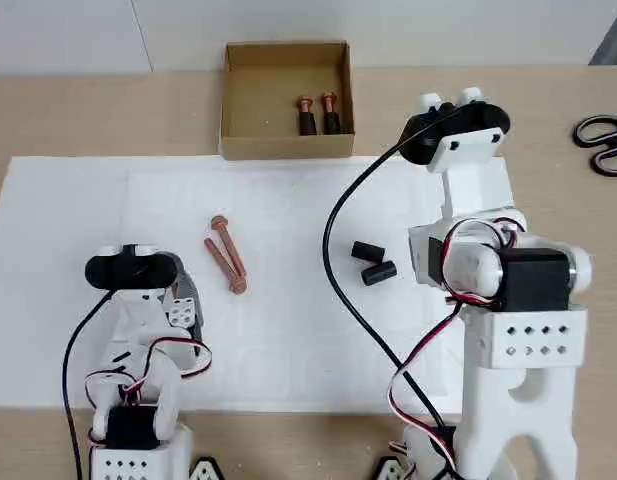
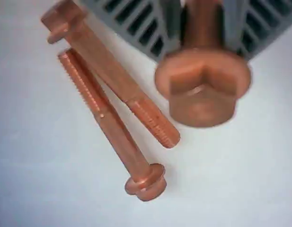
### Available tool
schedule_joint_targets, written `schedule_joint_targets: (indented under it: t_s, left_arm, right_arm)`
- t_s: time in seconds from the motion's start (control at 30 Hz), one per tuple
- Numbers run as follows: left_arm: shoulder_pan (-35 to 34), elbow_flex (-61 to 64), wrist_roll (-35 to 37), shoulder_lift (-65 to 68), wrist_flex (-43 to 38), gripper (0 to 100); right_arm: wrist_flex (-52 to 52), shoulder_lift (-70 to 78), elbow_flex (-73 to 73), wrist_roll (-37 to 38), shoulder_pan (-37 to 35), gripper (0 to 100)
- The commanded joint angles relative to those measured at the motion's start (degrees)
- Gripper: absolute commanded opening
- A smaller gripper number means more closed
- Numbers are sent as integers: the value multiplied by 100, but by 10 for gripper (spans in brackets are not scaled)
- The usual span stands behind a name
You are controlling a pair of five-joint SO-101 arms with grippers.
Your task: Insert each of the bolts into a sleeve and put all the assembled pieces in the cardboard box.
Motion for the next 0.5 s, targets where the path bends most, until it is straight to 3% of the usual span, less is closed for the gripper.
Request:
schedule_joint_targets:
  t_s: [0.0,0.23,0.47]
  left_arm:
    - [26,-40,26,-88,185,5]
    - [-18,-664,26,-88,343,5]
    - [-18,-1956,-97,-88,1626,5]
  right_arm:
    - [-127,-154,-9,-26,-13,4]
    - [-356,-171,-53,-26,-4,4]
    - [-295,-207,-607,-26,22,4]
